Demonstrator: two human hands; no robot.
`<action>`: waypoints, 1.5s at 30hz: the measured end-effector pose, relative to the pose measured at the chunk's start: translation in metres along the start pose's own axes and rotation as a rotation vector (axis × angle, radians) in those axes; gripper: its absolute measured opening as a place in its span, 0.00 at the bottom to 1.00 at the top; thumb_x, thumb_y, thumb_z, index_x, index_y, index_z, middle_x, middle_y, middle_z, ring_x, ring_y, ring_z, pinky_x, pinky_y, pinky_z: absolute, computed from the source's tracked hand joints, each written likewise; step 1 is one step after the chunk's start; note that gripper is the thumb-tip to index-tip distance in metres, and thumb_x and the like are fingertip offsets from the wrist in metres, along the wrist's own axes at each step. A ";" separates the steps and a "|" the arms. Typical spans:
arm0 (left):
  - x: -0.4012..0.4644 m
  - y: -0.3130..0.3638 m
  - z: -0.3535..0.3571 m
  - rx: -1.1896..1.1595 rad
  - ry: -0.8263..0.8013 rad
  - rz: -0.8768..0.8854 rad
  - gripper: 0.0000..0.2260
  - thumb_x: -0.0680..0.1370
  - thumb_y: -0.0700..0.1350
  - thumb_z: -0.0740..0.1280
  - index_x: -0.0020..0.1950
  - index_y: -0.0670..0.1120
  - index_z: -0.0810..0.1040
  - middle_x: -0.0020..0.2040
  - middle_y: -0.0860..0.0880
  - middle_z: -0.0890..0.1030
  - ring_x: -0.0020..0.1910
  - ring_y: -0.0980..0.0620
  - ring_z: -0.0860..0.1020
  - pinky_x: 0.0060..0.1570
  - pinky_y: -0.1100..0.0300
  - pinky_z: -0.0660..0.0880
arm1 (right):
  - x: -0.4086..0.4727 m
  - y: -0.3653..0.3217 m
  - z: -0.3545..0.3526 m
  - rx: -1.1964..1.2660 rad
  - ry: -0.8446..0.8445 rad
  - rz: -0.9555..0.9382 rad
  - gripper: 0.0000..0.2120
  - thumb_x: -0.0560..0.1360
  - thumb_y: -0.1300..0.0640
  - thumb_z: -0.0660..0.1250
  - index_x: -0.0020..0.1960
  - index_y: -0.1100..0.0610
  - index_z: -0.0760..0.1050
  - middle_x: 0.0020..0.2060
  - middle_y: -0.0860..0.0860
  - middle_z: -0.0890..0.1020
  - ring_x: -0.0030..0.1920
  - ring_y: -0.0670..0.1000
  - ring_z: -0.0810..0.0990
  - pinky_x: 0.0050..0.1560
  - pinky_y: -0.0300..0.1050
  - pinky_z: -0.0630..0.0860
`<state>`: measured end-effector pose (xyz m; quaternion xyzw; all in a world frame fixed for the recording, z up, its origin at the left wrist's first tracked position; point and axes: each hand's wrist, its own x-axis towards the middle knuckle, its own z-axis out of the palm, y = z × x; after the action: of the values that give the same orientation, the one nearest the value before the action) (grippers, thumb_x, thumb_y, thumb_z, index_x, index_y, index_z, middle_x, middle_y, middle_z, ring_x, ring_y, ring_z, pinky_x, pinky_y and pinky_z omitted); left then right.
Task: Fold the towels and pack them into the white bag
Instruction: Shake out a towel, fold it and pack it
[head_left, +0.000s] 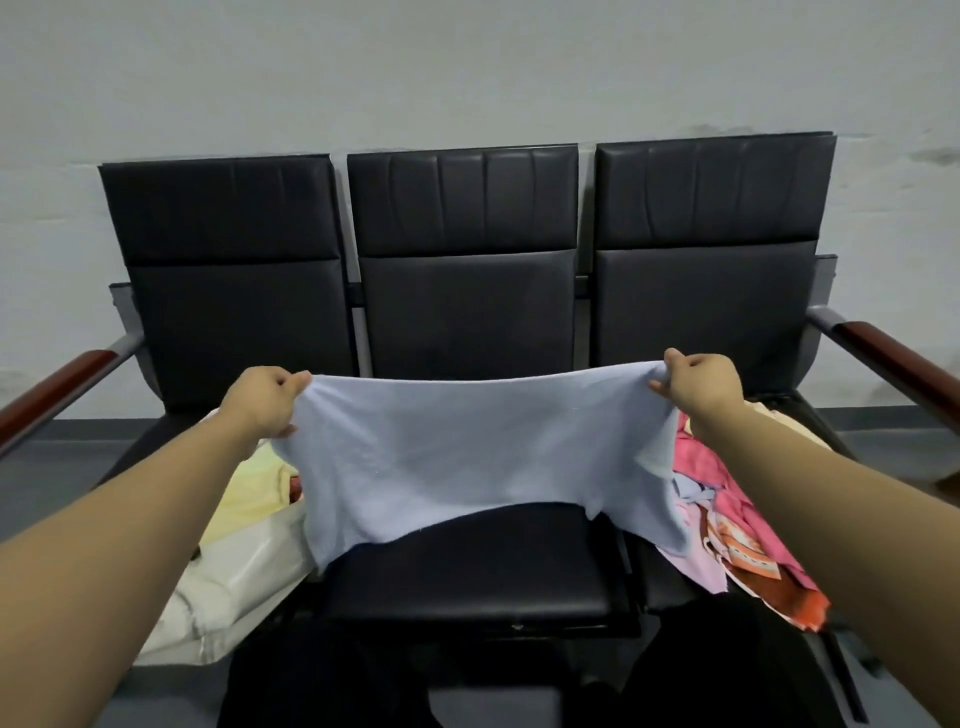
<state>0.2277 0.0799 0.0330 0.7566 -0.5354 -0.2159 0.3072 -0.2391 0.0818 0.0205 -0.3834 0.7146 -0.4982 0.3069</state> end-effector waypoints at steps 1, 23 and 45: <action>-0.003 0.004 0.001 -0.107 0.021 -0.022 0.10 0.84 0.46 0.66 0.50 0.40 0.78 0.44 0.43 0.77 0.43 0.46 0.76 0.40 0.52 0.77 | -0.003 -0.001 0.001 0.022 0.025 0.000 0.20 0.84 0.54 0.61 0.35 0.60 0.72 0.33 0.55 0.78 0.43 0.57 0.83 0.49 0.51 0.81; -0.015 0.004 -0.010 0.441 0.446 0.230 0.21 0.86 0.56 0.52 0.53 0.40 0.75 0.49 0.39 0.76 0.46 0.35 0.76 0.41 0.46 0.72 | -0.027 -0.007 -0.041 -1.004 0.387 -0.718 0.23 0.84 0.43 0.53 0.38 0.57 0.67 0.23 0.50 0.69 0.28 0.57 0.70 0.49 0.55 0.69; 0.180 -0.038 0.226 0.428 -0.011 0.098 0.22 0.84 0.53 0.60 0.74 0.43 0.68 0.79 0.39 0.57 0.78 0.38 0.55 0.75 0.39 0.59 | 0.201 0.135 0.116 -1.081 -0.114 -0.488 0.21 0.83 0.42 0.54 0.65 0.56 0.72 0.62 0.58 0.76 0.64 0.62 0.74 0.62 0.59 0.69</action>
<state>0.1652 -0.1340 -0.1556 0.7764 -0.6068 -0.0866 0.1468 -0.2803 -0.1165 -0.1552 -0.6645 0.7406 -0.0983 -0.0173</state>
